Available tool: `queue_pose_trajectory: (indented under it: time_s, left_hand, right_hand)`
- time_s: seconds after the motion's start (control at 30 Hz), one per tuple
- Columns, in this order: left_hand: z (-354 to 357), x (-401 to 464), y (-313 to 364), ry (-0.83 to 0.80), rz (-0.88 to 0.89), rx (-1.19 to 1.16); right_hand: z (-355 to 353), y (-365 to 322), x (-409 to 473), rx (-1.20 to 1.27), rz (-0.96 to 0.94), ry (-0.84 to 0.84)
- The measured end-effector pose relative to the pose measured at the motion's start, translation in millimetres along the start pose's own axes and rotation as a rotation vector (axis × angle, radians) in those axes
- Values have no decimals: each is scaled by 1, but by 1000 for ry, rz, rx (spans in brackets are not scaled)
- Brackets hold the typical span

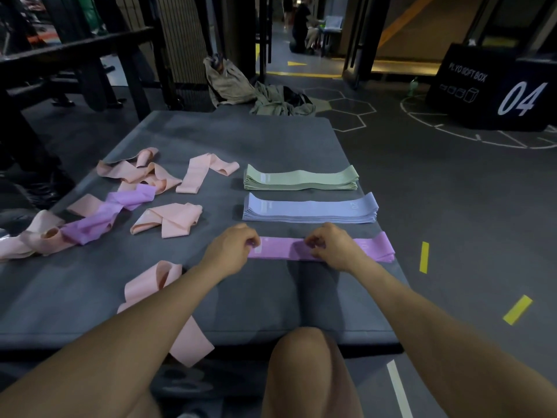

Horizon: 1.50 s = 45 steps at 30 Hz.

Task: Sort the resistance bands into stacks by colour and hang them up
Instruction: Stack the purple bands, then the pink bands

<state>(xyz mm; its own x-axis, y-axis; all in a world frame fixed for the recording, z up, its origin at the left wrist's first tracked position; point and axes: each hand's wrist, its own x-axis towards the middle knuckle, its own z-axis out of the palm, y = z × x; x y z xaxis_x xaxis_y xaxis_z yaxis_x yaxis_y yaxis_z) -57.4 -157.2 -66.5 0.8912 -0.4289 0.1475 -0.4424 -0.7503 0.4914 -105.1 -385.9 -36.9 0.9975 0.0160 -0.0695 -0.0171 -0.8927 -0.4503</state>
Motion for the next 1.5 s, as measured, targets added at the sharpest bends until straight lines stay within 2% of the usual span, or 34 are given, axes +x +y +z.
queue_pose_trajectory:
  time_s: [0.2, 0.5, 0.73, 0.83, 0.97, 1.13, 1.27, 1.4, 1.5]
  left_hand:
    - [-19, 2, -3, 127, -31, -145]
    - [-71, -13, -63, 221, -129, -98]
    - [-119, -26, -135, 283, -296, -33]
    - [-139, -22, -164, 346, -320, 7]
    - [-157, -14, -193, 337, -408, 90]
    - [-161, -6, -221, 314, -421, 106]
    - [-155, -11, -229, 304, -468, 23]
    - [-157, -16, -225, 309, -470, -38]
    - [-168, -17, -210, 328, -451, -38]
  right_hand:
    - [-5, -35, 9, 55, -9, 77]
    - [21, -128, 56, 73, -164, 9]
    - [64, -206, 111, 136, -226, -71]
    - [78, -236, 137, 128, -299, -66]
    - [101, -268, 169, 127, -349, -52]
    - [131, -290, 205, 38, -348, -31]
    - [152, -292, 217, -42, -343, -48]
    - [146, -294, 209, 16, -318, 14]
    - [119, -297, 197, 208, -348, 25]
